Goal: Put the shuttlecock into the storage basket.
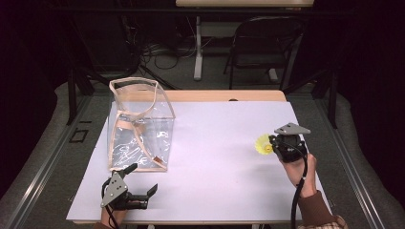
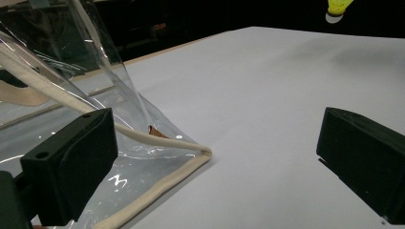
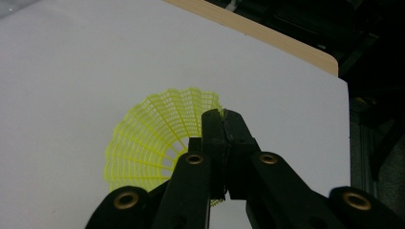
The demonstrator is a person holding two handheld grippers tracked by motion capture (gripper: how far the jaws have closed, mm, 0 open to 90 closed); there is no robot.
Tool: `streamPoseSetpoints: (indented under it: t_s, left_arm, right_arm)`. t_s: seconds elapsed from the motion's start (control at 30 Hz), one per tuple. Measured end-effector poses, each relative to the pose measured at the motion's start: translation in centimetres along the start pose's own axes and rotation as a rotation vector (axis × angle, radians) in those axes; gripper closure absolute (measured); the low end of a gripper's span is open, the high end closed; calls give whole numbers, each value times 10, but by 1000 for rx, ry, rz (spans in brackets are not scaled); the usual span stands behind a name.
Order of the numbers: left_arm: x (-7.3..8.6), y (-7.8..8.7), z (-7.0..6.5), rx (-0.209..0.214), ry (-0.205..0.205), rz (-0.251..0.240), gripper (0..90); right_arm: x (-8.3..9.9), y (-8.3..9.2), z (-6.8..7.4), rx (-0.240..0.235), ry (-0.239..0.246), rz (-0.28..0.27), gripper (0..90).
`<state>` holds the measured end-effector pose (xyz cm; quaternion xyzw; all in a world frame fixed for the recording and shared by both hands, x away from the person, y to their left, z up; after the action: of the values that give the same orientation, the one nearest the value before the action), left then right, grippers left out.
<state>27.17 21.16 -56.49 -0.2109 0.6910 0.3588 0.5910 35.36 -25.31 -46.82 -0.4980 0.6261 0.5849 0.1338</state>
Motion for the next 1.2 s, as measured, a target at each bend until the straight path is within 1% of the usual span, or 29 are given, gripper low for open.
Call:
streamPoseSetpoints:
  t_s: [0.27,0.3,0.43,0.57,1.0,1.2]
  left_arm:
    - [0,0,0,1,-1,0,2]
    - [0,0,0,0,0,-1,2]
    - [0,0,0,0,-1,0,2]
    - [0,0,0,-1,1,-1,2]
    - [0,0,0,0,1,0,2]
    - [0,0,0,0,1,0,2]
  right_arm:
    - [-10,4,-2,8,8,-16,892]
    - [-12,6,-3,6,17,-18,892]
    - [-16,7,-3,7,19,-27,892]
    - [-21,7,-2,5,31,-36,893]
    - [-37,5,5,-17,47,-66,893]
    - [-42,2,9,-29,66,-71,893]
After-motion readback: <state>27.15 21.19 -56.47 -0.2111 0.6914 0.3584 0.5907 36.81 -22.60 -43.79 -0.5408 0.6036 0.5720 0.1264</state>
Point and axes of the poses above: each handheld gripper's, and its own axes: y roughly backward along the jaws, x roughly out of its underside, z roughly to its left, the point moved 3 cm from there along -y, roughly forward along the jaws, and after that the axes turned 7 degrees about y, right-handed, at the moved point
